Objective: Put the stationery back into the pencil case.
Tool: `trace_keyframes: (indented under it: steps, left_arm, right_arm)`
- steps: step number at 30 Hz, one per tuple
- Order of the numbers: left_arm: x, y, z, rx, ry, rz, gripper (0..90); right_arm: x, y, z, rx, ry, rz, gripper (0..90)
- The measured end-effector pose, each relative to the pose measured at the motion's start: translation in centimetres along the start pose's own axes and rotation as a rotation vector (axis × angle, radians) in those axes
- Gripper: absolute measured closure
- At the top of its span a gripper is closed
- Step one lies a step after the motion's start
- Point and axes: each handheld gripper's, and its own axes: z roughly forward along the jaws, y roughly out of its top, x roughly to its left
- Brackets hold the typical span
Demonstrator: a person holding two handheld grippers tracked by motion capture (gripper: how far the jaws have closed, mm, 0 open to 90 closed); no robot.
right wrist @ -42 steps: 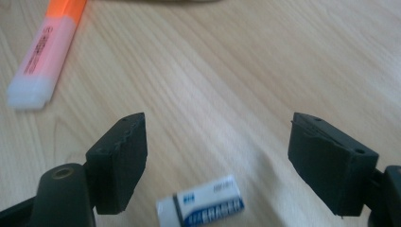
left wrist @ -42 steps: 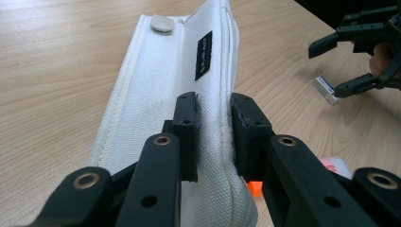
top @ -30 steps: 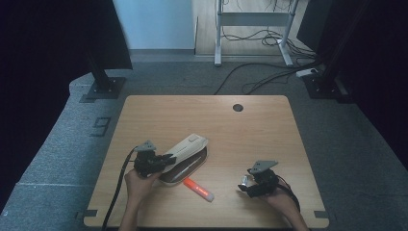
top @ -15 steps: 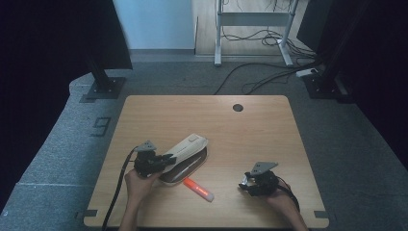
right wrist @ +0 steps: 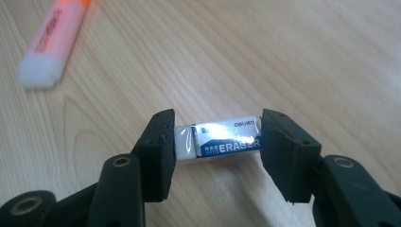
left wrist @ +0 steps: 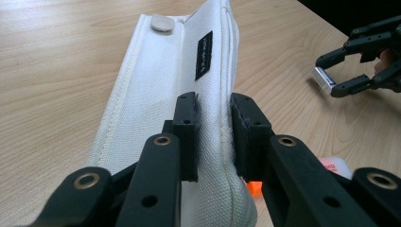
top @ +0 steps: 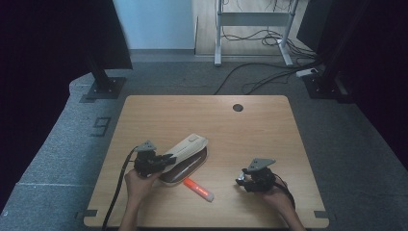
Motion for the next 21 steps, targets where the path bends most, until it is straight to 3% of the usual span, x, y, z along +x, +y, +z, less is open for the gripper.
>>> trace_keyframes:
  steps: [21]
  left_arm:
    - [-0.1, 0.1, -0.1, 0.001, 0.001, 0.003, 73.8]
  right_arm:
    - [-0.1, 5.5, 3.5, -0.055, 0.006, 0.003, 46.2]
